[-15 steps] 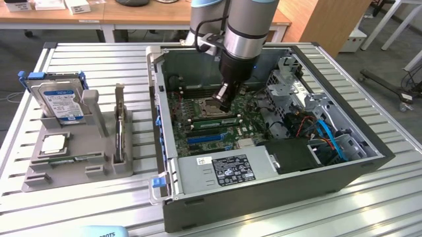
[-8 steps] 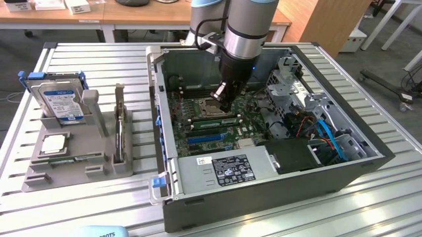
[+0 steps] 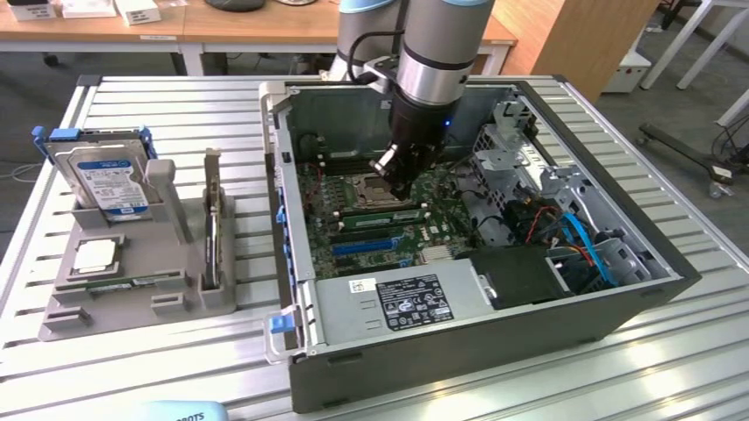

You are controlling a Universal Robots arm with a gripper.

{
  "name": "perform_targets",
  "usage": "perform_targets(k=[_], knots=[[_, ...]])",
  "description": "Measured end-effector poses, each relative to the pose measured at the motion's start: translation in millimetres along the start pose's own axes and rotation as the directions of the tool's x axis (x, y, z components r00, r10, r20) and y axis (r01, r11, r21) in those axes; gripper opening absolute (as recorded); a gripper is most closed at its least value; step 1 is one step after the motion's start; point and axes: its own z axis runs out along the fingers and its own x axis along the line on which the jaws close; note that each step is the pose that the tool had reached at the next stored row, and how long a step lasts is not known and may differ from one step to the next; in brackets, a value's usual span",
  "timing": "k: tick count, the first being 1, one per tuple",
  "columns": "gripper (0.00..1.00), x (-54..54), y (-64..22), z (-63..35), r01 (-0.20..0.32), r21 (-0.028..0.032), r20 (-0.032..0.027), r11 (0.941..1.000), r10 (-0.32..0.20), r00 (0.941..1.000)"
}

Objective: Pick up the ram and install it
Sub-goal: 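Press down the ram until it locks into place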

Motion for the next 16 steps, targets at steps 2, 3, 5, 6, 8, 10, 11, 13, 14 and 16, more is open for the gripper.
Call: perform_targets(k=[2, 3, 5, 6, 8, 10, 11, 13, 14, 16], knots=[[0.1, 0.0, 0.0, 0.2, -0.036, 0.0008, 0.0006, 0.9994, 0.036, 0.9994], [0.1, 0.0, 0.0, 0.3, -0.054, 0.0013, 0.001, 0.9986, 0.054, 0.9986], [0.1, 0.0, 0.0, 0.4, -0.09, 0.0021, 0.0016, 0.9959, 0.09, 0.9959], [0.1, 0.0, 0.0, 0.5, -0.109, 0.0026, 0.002, 0.994, 0.109, 0.994], [0.1, 0.0, 0.0, 0.7, -0.145, 0.0034, 0.0028, 0.9895, 0.145, 0.9895], [0.1, 0.0, 0.0, 0.9, -0.18, 0.0041, 0.0035, 0.9836, 0.18, 0.9836], [0.1, 0.0, 0.0, 0.9, -0.198, 0.0046, 0.0038, 0.9802, 0.198, 0.9802], [0.1, 0.0, 0.0, 1.1, -0.235, 0.0053, 0.0046, 0.9721, 0.234, 0.9721], [0.1, 0.0, 0.0, 1.1, -0.252, 0.0056, 0.0051, 0.9677, 0.252, 0.9678], [0.1, 0.0, 0.0, 1.3, -0.286, 0.0063, 0.0059, 0.9582, 0.286, 0.9582]])
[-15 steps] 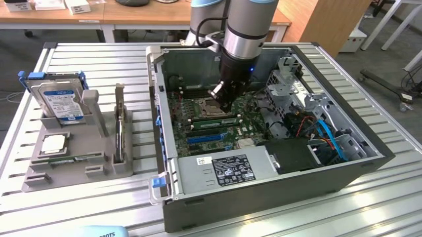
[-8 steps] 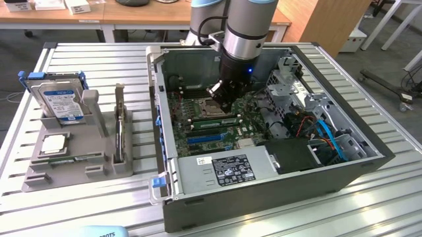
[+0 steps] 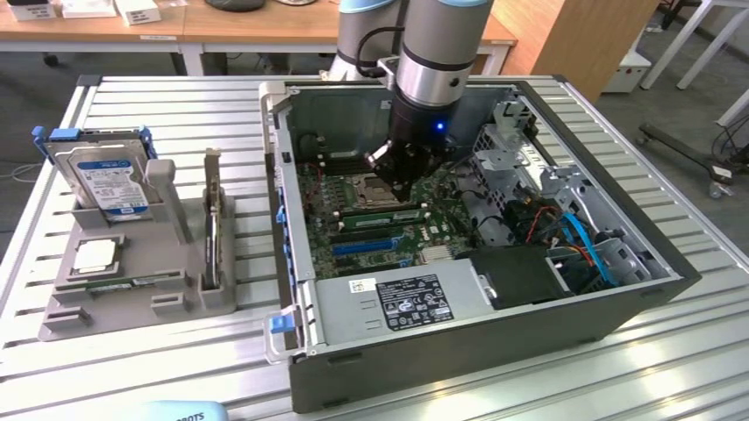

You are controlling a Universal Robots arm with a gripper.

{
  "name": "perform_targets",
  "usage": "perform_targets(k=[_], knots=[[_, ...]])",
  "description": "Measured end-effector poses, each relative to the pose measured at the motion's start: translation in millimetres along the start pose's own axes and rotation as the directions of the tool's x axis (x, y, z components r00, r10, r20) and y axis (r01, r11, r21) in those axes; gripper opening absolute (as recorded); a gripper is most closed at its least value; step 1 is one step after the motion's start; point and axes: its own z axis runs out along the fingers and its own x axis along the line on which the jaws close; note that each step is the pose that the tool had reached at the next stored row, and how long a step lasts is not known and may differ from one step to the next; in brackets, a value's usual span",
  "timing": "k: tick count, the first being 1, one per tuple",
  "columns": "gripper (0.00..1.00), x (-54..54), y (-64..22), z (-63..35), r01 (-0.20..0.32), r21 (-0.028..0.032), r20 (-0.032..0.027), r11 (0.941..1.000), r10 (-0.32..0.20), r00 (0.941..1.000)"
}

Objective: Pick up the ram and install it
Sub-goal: 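Press down the ram until it locks into place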

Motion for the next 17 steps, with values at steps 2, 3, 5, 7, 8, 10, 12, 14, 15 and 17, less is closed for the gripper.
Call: perform_targets(k=[2, 3, 5, 7, 8, 10, 12, 14, 15, 17], knots=[[0.1, 0.0, 0.0, 0.2, -0.038, 0.0009, 0.0006, 0.9993, 0.038, 0.9993], [0.1, 0.0, 0.0, 0.3, -0.056, 0.0013, 0.001, 0.9985, 0.056, 0.9985], [0.1, 0.0, 0.0, 0.5, -0.091, 0.0021, 0.0017, 0.9958, 0.091, 0.9958], [0.1, 0.0, 0.0, 0.7, -0.126, 0.0029, 0.0024, 0.992, 0.126, 0.992], [0.1, 0.0, 0.0, 0.8, -0.142, 0.0032, 0.0026, 0.9899, 0.142, 0.9899], [0.1, 0.0, 0.0, 0.7, -0.146, 0.0034, 0.0027, 0.9892, 0.146, 0.9892], [0.1, 0.0, 0.0, 0.8, -0.146, 0.0034, 0.0027, 0.9892, 0.146, 0.9892], [0.1, 0.0, 0.0, 0.8, -0.146, 0.0033, 0.0028, 0.9892, 0.146, 0.9892], [0.1, 0.0, 0.0, 0.8, -0.146, 0.0033, 0.0027, 0.9892, 0.146, 0.9892], [0.1, 0.0, 0.0, 0.8, -0.146, 0.0033, 0.0028, 0.9892, 0.146, 0.9892]])
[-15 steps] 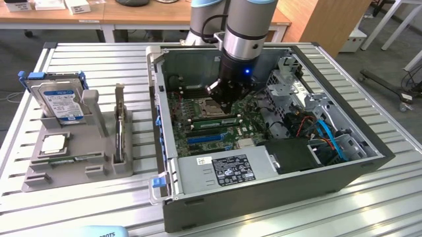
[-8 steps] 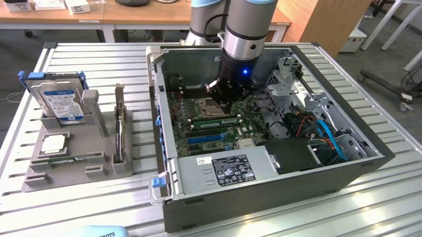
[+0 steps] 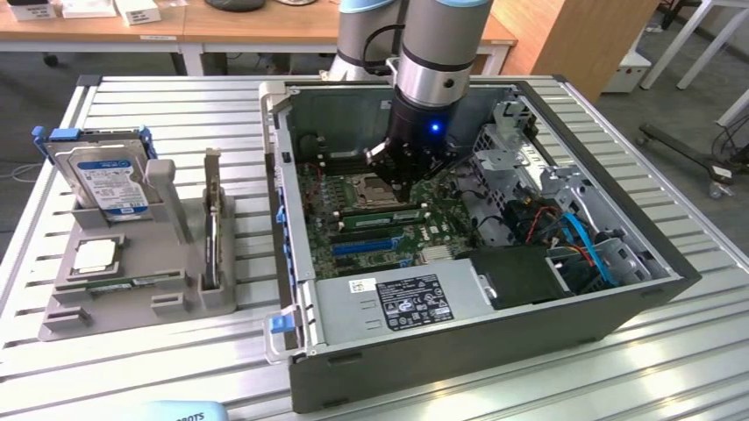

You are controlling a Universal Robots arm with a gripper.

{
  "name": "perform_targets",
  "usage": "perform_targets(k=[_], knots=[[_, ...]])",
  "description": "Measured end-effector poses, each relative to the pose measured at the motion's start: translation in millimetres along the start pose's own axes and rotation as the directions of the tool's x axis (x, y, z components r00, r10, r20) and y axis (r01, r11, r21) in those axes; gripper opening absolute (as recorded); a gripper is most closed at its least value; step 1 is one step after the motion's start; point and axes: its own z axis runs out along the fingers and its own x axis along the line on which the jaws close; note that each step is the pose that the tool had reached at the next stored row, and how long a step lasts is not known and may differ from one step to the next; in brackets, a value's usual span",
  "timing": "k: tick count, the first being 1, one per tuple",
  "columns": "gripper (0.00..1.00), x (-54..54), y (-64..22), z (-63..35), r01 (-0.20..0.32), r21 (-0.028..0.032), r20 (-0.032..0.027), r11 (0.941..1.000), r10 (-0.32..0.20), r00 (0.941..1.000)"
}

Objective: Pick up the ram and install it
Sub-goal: 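Press down the ram until it locks into place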

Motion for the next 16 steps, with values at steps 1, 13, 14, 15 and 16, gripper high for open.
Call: perform_targets(k=[1, 13, 14, 15, 16], knots=[[0.1, 0.0, 0.0, 0.0, 0.0, 0.0, 0.0, 1.0, 0.0, 1.0], [0.1, -0.2, 0.2, -9.5, 0.0, -0.0003, -0.0007, 1.0, 0.0, 1.0], [0.1, -0.3, 0.2, -9.6, 0.0, -0.0004, -0.0007, 1.0, 0.0, 1.0], [0.1, -0.2, 0.2, -9.8, 0.0, -0.0001, -0.0009, 1.0, 0.0, 1.0], [0.1, -0.2, 0.2, -9.9, 0.0, 0.0, -0.0009, 1.0, 0.0, 1.0]])
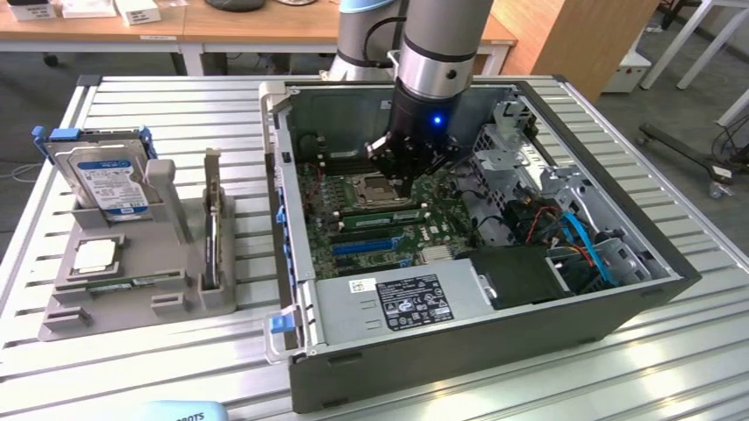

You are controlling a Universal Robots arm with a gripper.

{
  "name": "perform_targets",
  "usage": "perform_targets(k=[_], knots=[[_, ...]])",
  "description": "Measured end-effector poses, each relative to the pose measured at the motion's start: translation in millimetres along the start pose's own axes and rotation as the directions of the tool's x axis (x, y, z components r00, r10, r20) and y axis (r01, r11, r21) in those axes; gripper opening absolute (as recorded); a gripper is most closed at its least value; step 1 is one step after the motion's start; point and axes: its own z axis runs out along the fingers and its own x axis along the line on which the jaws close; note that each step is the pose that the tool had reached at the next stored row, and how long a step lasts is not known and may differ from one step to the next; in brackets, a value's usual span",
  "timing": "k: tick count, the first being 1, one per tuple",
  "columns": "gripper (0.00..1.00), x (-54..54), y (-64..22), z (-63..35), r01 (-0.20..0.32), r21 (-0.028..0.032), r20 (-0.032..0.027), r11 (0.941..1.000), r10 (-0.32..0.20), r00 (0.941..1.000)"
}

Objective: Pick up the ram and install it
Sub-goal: 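Press down the ram until it locks into place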

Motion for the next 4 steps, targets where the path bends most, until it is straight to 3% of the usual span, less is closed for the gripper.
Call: perform_targets(k=[4], knots=[[0.1, 0.0, 0.0, 0.0, 0.0, 0.0, 0.0, 1.0, 0.0, 1.0]])
